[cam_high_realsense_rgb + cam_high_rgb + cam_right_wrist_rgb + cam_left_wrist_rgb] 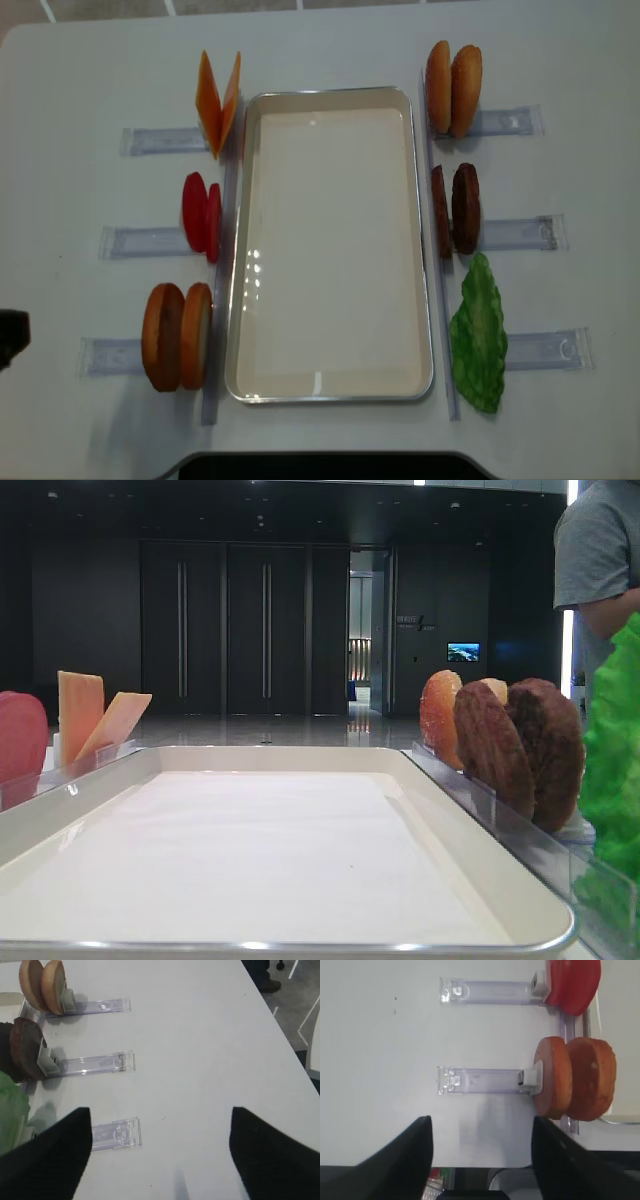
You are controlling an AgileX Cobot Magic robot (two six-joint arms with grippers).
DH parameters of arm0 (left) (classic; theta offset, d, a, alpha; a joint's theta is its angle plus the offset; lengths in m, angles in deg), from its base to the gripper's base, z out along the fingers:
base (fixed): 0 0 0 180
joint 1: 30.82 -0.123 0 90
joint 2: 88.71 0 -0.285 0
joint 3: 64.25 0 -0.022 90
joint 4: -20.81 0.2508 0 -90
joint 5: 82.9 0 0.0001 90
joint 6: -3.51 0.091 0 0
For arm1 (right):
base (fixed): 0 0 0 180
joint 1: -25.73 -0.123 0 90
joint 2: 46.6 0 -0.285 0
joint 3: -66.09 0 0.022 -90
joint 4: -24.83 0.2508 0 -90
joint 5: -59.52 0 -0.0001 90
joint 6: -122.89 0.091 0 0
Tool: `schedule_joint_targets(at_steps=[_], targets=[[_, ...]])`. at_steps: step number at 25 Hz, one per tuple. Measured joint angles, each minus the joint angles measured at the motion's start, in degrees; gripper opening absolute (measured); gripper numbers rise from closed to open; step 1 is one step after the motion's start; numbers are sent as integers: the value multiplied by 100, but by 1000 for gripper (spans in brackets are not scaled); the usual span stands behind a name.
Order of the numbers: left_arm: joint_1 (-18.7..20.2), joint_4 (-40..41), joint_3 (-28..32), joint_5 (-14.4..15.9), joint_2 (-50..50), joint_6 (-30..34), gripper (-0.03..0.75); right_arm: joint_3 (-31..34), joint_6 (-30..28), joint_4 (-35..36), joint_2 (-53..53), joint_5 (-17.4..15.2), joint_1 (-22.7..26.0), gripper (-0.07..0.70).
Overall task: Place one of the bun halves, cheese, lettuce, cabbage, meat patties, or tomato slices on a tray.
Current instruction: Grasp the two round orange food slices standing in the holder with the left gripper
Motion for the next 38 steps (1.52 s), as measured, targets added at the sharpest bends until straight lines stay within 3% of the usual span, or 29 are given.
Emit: schedule_joint_targets(at_steps=[9,16,38], targets=[[0,-115,-956,55,1973,-5,471,0,0,0,0,0,0,538],[0,-252,-1082,49,2735,-16,471,0,0,0,0,0,0,538],[0,-558,-1082,49,2882,42,471,0,0,0,0,0,0,538]])
